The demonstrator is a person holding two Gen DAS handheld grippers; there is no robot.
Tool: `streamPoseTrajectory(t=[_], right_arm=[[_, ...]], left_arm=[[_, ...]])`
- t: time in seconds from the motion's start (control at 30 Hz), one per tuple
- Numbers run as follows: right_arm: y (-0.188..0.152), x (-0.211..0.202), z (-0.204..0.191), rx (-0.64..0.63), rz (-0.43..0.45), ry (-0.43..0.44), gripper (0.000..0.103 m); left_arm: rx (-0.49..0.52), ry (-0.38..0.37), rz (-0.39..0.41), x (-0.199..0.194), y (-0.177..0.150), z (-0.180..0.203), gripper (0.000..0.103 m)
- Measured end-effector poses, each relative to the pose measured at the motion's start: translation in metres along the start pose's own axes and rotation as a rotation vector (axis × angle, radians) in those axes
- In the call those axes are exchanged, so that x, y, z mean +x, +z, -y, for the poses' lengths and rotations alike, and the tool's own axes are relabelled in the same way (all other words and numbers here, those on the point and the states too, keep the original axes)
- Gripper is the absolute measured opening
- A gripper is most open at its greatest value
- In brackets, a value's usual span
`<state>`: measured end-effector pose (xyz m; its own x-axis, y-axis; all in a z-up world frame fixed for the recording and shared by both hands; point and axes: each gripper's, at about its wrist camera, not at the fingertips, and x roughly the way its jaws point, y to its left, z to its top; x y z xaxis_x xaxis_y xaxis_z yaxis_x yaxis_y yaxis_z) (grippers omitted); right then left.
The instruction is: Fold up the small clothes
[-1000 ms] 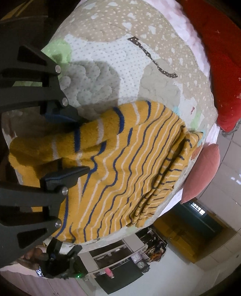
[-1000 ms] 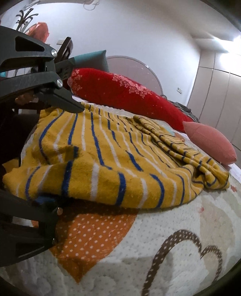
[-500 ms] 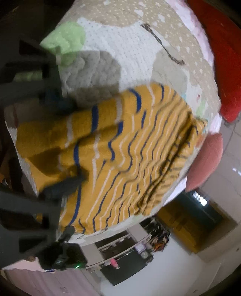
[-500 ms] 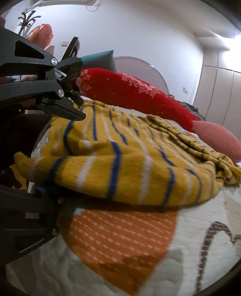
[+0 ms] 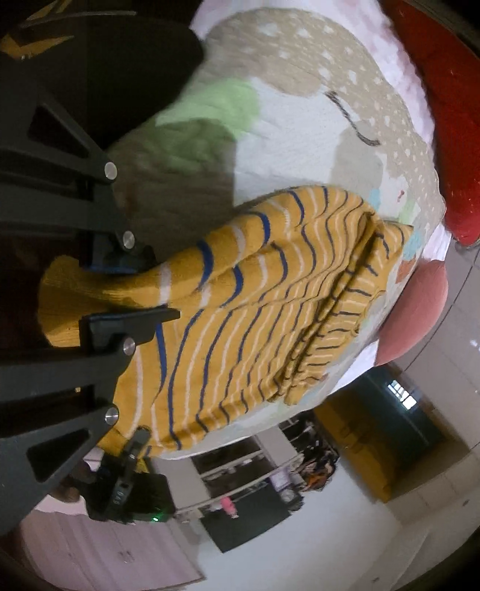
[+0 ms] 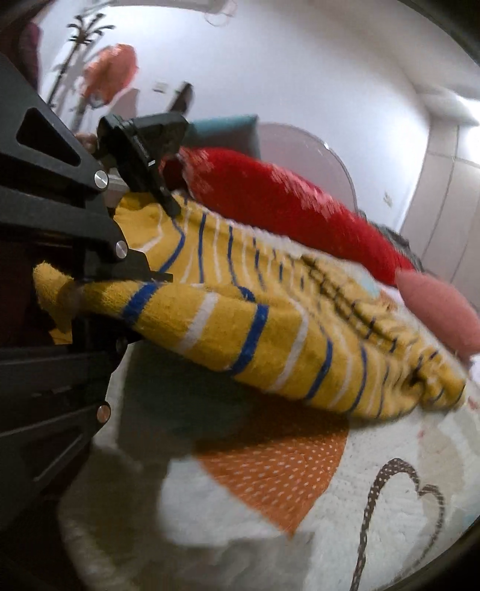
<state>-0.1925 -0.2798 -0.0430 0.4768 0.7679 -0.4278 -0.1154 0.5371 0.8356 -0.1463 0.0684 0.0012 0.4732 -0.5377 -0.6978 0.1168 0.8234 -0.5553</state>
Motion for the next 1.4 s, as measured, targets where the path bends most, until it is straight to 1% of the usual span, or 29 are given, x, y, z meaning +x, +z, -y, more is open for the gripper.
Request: streamPoseTrajectory(t=[0.07, 0.13, 0.17, 0.2, 0.23, 0.3, 0.33, 0.47, 0.5, 0.53, 0.63, 0.73, 0.77, 0.8, 0.83, 0.87, 0.9, 0.93, 0.97, 1.0, 1.03, 1.07, 1.17, 1.27, 1.33, 1.37, 1.4], right_arm=[[-0.012, -0.002, 0.006, 0.015, -0.022, -0.011, 0.011], [-0.014, 0.0, 0.016, 0.055, -0.03, -0.005, 0.011], [-0.012, 0.0, 0.017, 0.066, -0.027, 0.005, 0.011], [-0.007, 0.0, 0.015, 0.059, -0.021, 0.011, 0.011], [0.0, 0.0, 0.008, 0.036, -0.013, 0.011, 0.011], [0.015, -0.001, -0.009, -0.011, 0.003, 0.027, 0.012], [0.026, -0.002, -0.019, -0.034, 0.015, 0.036, 0.012], [0.085, -0.003, -0.05, -0.098, 0.082, 0.07, 0.012], [0.107, -0.001, -0.056, -0.106, 0.109, 0.077, 0.012], [0.123, 0.001, -0.059, -0.112, 0.125, 0.078, 0.013], [0.178, 0.017, -0.057, -0.104, 0.17, 0.039, 0.015], [0.228, 0.042, -0.036, -0.049, 0.178, -0.019, 0.017], [0.242, 0.051, -0.026, -0.022, 0.172, -0.037, 0.023], [0.259, 0.061, -0.012, 0.019, 0.163, -0.05, 0.036], [0.268, 0.068, -0.002, 0.051, 0.167, -0.056, 0.044], [0.279, 0.073, 0.011, 0.088, 0.176, -0.057, 0.062], [0.289, 0.076, 0.024, 0.13, 0.188, -0.051, 0.071], [0.298, 0.08, 0.036, 0.173, 0.203, -0.038, 0.072], [0.307, 0.083, 0.051, 0.226, 0.218, -0.018, 0.072], [0.313, 0.084, 0.059, 0.259, 0.23, -0.003, 0.071], [0.32, 0.085, 0.067, 0.287, 0.247, 0.007, 0.071], [0.326, 0.087, 0.072, 0.297, 0.258, 0.004, 0.071], [0.345, 0.09, 0.077, 0.306, 0.269, -0.024, 0.072], [0.358, 0.092, 0.074, 0.295, 0.256, -0.072, 0.072], [0.365, 0.082, 0.067, 0.272, 0.291, -0.094, 0.077], [0.366, 0.076, 0.065, 0.272, 0.314, -0.098, 0.083], [0.367, 0.067, 0.064, 0.282, 0.334, -0.087, 0.085]], left_arm=[[-0.02, 0.01, -0.014, 0.002, -0.008, -0.008, 0.014], [-0.079, -0.025, -0.021, 0.005, -0.004, -0.02, 0.014], [-0.105, -0.057, -0.012, 0.004, 0.003, -0.024, 0.014], [-0.107, -0.069, 0.001, 0.003, 0.01, -0.024, 0.014], [-0.101, -0.075, 0.014, 0.002, 0.016, -0.022, 0.014], [-0.08, -0.095, 0.056, -0.001, 0.04, -0.01, 0.014], [-0.072, -0.098, 0.071, 0.0, 0.053, -0.006, 0.014], [-0.054, -0.116, 0.146, 0.01, 0.127, 0.01, 0.014], [-0.044, -0.104, 0.155, 0.017, 0.147, 0.014, 0.014], [-0.037, -0.086, 0.16, 0.03, 0.171, 0.017, 0.014], [-0.072, -0.064, 0.123, 0.071, 0.22, 0.011, 0.015], [-0.124, -0.035, 0.056, 0.126, 0.265, -0.003, 0.016], [-0.145, -0.027, 0.034, 0.143, 0.278, -0.009, 0.017], [-0.181, -0.034, 0.026, 0.157, 0.289, -0.017, 0.019], [-0.215, -0.056, 0.028, 0.162, 0.295, -0.025, 0.026], [-0.264, -0.103, 0.037, 0.168, 0.302, -0.034, 0.032], [-0.308, -0.149, 0.051, 0.171, 0.308, -0.044, 0.045], [-0.349, -0.187, 0.074, 0.173, 0.314, -0.052, 0.054], [-0.387, -0.212, 0.113, 0.173, 0.322, -0.062, 0.058], [-0.401, -0.205, 0.132, 0.174, 0.328, -0.066, 0.065], [-0.409, -0.193, 0.146, 0.174, 0.333, -0.07, 0.069], [-0.415, -0.179, 0.155, 0.175, 0.338, -0.074, 0.069], [-0.416, -0.129, 0.142, 0.179, 0.349, -0.083, 0.069], [-0.381, -0.105, 0.137, 0.17, 0.349, -0.08, 0.069], [-0.343, -0.093, 0.14, 0.161, 0.347, -0.075, 0.07], [-0.316, -0.074, 0.14, 0.154, 0.344, -0.071, 0.07], [-0.289, -0.054, 0.138, 0.148, 0.341, -0.067, 0.071]])
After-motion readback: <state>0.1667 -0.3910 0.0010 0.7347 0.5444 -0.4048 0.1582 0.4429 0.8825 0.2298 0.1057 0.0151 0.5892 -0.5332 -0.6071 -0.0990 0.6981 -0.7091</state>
